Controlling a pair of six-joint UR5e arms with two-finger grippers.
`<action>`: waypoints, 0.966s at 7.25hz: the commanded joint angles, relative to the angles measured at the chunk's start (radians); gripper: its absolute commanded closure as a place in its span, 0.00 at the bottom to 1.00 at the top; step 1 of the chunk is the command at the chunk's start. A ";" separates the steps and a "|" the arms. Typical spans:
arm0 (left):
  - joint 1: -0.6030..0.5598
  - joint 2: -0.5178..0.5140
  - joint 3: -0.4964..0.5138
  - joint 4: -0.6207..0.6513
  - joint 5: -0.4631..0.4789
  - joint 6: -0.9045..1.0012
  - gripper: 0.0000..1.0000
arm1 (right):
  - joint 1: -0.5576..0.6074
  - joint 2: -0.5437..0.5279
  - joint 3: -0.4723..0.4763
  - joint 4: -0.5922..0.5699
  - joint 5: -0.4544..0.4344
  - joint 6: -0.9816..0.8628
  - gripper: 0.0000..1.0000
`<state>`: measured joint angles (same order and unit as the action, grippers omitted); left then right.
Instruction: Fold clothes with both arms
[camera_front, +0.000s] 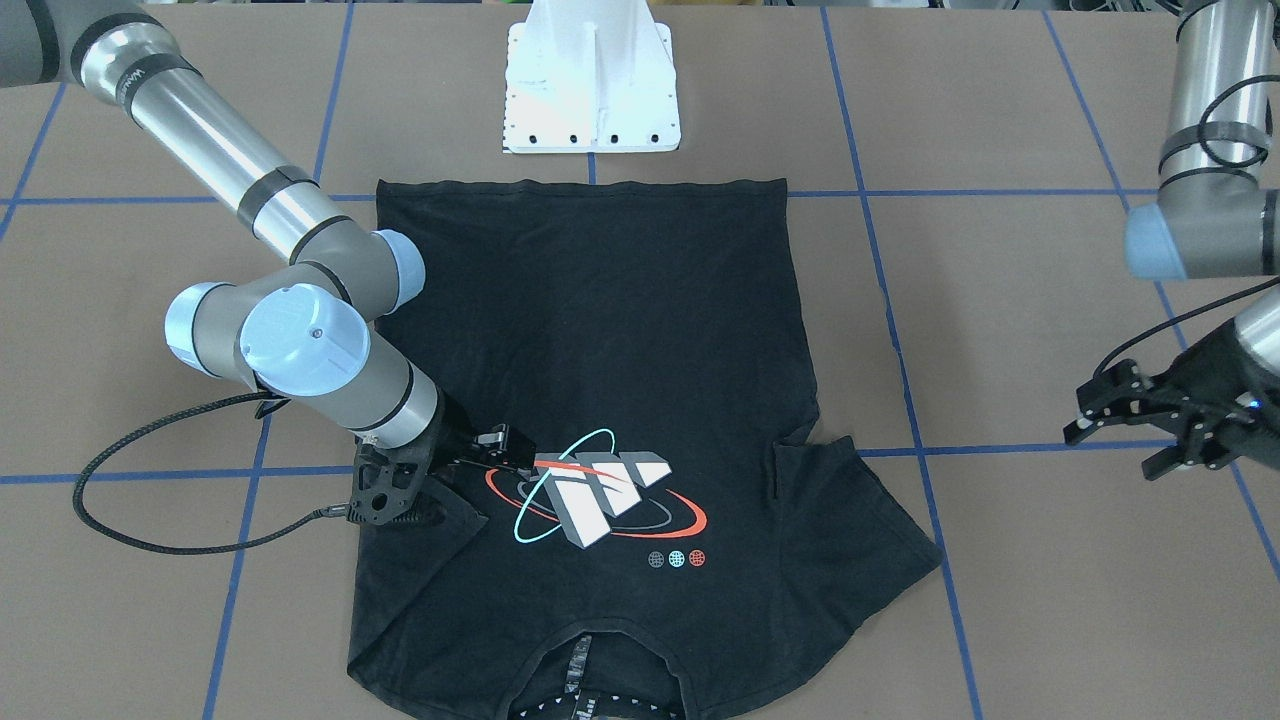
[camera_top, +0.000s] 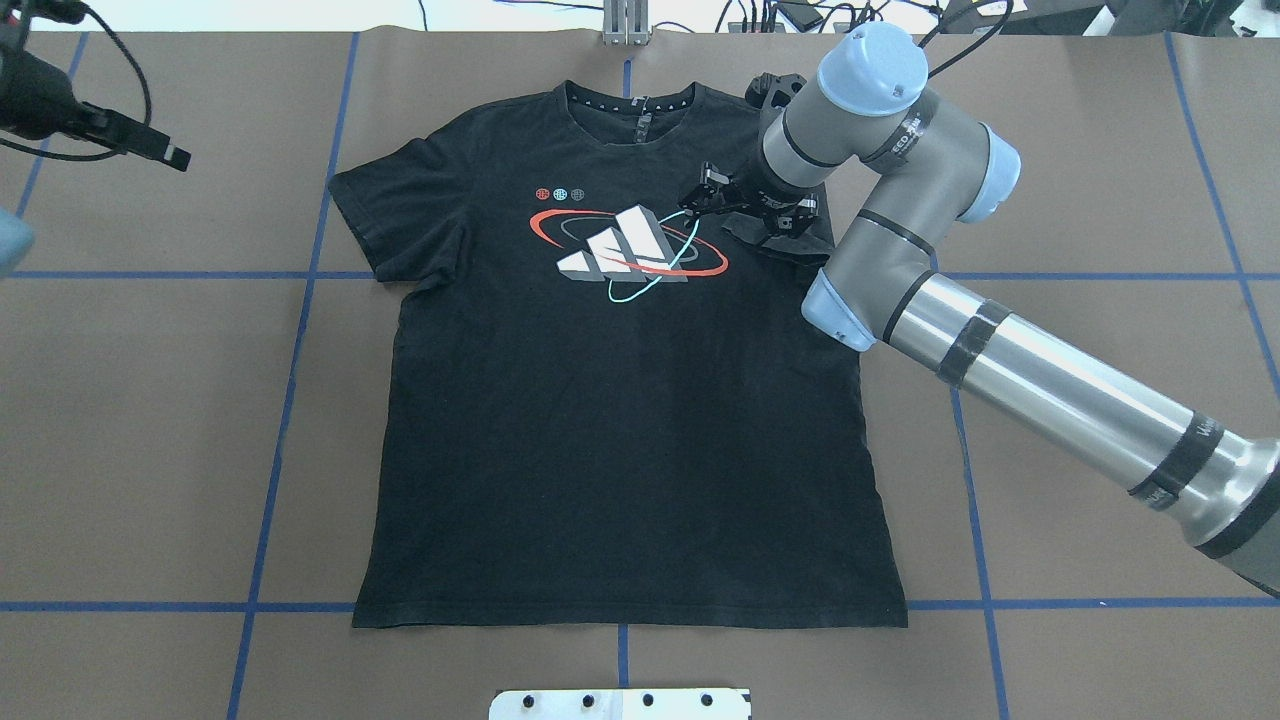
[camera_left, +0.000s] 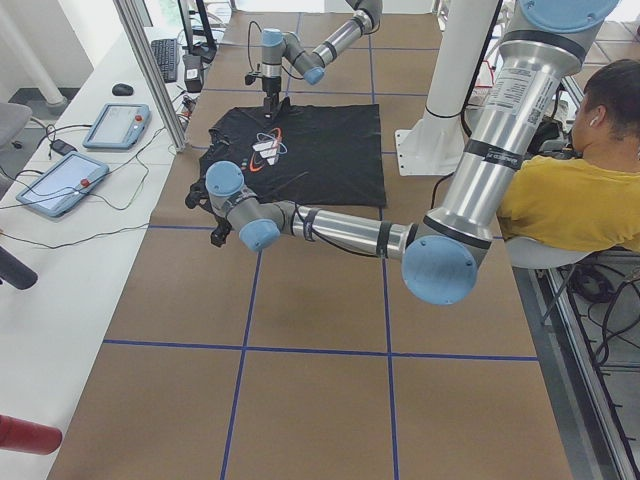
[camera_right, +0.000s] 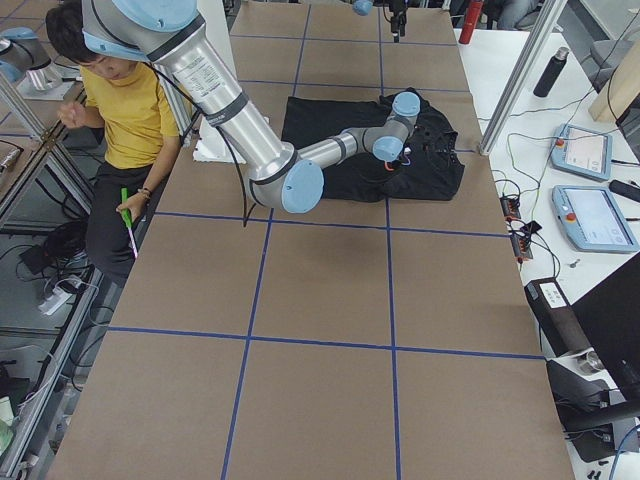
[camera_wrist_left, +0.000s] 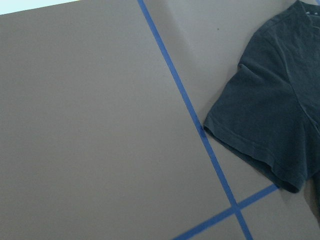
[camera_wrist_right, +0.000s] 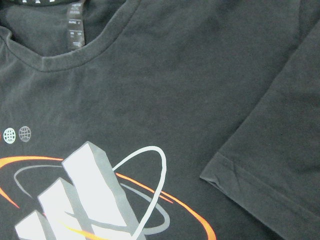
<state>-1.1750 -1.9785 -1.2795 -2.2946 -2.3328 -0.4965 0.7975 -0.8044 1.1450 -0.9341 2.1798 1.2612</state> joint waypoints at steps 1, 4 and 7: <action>0.084 -0.133 0.231 -0.134 0.094 -0.040 0.00 | 0.000 -0.140 0.184 0.000 0.017 0.006 0.01; 0.121 -0.230 0.377 -0.209 0.093 -0.091 0.07 | -0.003 -0.185 0.246 0.001 0.003 0.006 0.01; 0.149 -0.269 0.439 -0.244 0.092 -0.100 0.23 | -0.006 -0.193 0.240 0.001 -0.005 0.006 0.01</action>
<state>-1.0392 -2.2342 -0.8669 -2.5147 -2.2409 -0.5939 0.7936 -0.9946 1.3853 -0.9326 2.1787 1.2671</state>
